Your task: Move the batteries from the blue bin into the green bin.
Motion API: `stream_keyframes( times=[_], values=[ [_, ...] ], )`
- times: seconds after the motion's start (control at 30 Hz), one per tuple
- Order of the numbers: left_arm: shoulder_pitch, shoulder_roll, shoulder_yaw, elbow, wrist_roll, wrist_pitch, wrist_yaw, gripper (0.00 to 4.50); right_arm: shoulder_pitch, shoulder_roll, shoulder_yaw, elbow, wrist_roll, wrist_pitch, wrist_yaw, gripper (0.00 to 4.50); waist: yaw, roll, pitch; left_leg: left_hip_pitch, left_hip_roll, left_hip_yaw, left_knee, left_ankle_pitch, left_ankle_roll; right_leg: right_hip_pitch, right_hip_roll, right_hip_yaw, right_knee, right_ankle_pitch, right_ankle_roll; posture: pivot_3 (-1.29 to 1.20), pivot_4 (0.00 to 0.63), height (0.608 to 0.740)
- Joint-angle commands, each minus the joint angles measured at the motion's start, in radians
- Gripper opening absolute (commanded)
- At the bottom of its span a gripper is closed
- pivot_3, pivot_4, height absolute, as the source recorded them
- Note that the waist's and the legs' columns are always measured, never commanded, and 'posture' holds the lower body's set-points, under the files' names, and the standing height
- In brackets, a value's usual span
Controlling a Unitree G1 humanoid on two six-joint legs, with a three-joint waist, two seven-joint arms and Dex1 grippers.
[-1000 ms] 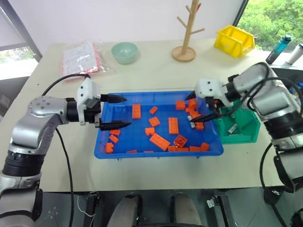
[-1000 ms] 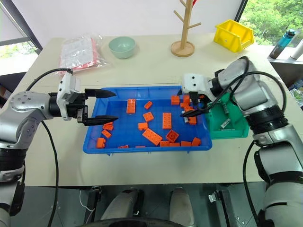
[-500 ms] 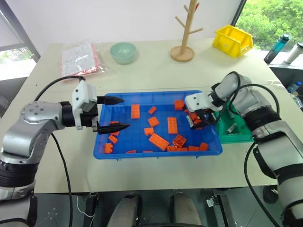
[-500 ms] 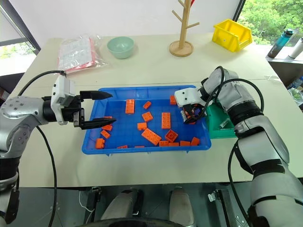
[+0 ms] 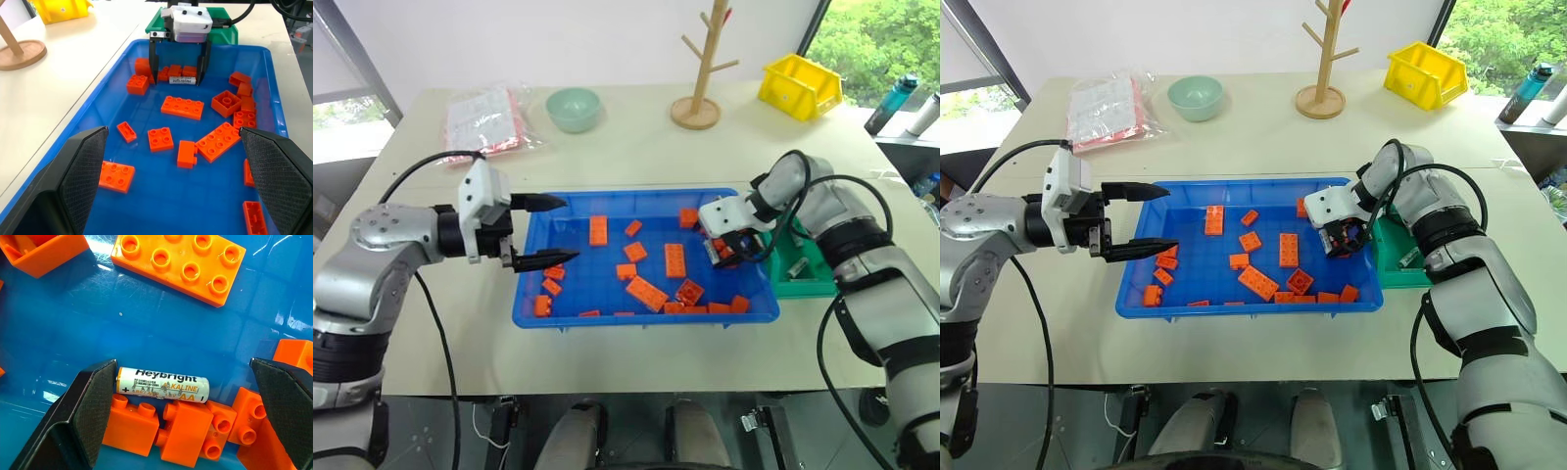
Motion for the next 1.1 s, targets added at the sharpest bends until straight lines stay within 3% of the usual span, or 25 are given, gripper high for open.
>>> stream_keyframes(
  times=[0.03, 0.2, 0.23, 0.3, 0.47, 0.67, 0.83, 0.97, 1.1],
  values=[
    [-0.032, -0.004, -0.006, 0.006, 0.008, -0.022, -0.009, 4.50, 0.003, -0.038, -0.002, -0.022, -0.025, 0.010, 0.044, 4.47, 0.000, 0.000, 0.000, 0.000, 0.000, 0.000, 0.000, 0.000, 0.000, 0.000, 0.000, 0.000, 0.000, 0.000, 0.000, 0.00, 0.150, 0.719],
    [-0.072, -0.021, -0.029, 0.042, 0.020, -0.035, -0.015, 4.50, 0.000, -0.024, 0.003, -0.062, -0.053, 0.045, 0.037, 4.47, -0.002, 0.000, 0.000, 0.000, -0.001, 0.000, 0.000, 0.000, 0.000, 0.000, 0.000, 0.000, 0.000, 0.000, 0.000, 0.00, 0.150, 0.719],
    [-0.076, -0.023, -0.031, 0.046, 0.022, -0.037, -0.017, 4.50, 0.002, -0.021, 0.001, -0.070, -0.055, 0.050, 0.035, 4.24, -0.003, 0.000, 0.000, 0.000, -0.001, 0.000, 0.000, 0.000, 0.000, 0.000, 0.000, 0.000, 0.000, 0.000, 0.000, 0.00, 0.150, 0.719],
    [-0.081, -0.026, -0.033, 0.052, 0.026, -0.040, -0.019, 4.50, 0.006, -0.019, -0.003, -0.087, -0.054, 0.059, 0.038, 3.69, -0.004, 0.000, 0.000, 0.000, 0.000, 0.000, 0.000, 0.000, 0.000, -0.001, 0.000, 0.000, 0.000, 0.000, 0.000, 0.00, 0.150, 0.719],
    [-0.088, -0.032, -0.034, 0.068, 0.034, -0.053, -0.023, 4.50, 0.018, -0.021, -0.019, -0.142, -0.035, 0.091, 0.057, 1.23, -0.005, 0.000, 0.000, 0.000, 0.000, 0.000, 0.000, 0.000, 0.000, -0.001, 0.000, 0.000, 0.000, 0.000, 0.000, 0.00, 0.150, 0.719],
    [-0.086, -0.035, -0.032, 0.070, 0.039, -0.060, -0.025, 4.50, 0.018, -0.008, -0.113, -0.309, 0.082, 0.323, 0.086, 1.23, -0.009, 0.000, 0.000, 0.000, 0.000, 0.000, -0.001, 0.000, 0.000, -0.001, 0.000, 0.000, 0.000, 0.000, 0.000, 0.00, 0.150, 0.719],
    [-0.086, -0.037, -0.034, 0.089, 0.044, -0.071, -0.038, 4.50, 0.083, -0.078, -0.195, -0.522, 0.158, 0.484, 0.086, 1.23, -0.005, 0.000, 0.000, 0.000, 0.000, 0.000, -0.001, 0.000, 0.000, -0.001, 0.000, 0.000, 0.001, 0.000, 0.000, 0.00, 0.150, 0.719],
    [-0.108, -0.054, -0.052, 0.111, 0.053, -0.080, -0.047, 4.50, 0.152, -0.145, -0.184, -0.598, 0.154, 0.434, 0.088, 1.23, 0.002, 0.000, 0.000, 0.000, -0.001, 0.000, 0.000, 0.000, 0.000, 0.000, -0.001, 0.000, 0.000, 0.000, 0.000, 0.00, 0.150, 0.719],
    [-0.136, -0.072, -0.066, 0.129, 0.061, -0.086, -0.050, 4.50, 0.143, -0.135, -0.141, -0.515, 0.077, 0.233, -0.002, 1.23, -0.005, 0.000, 0.000, 0.000, 0.000, 0.002, 0.000, 0.000, 0.000, -0.002, -0.001, 0.000, 0.000, 0.000, 0.000, 0.00, 0.150, 0.719]
  ],
)
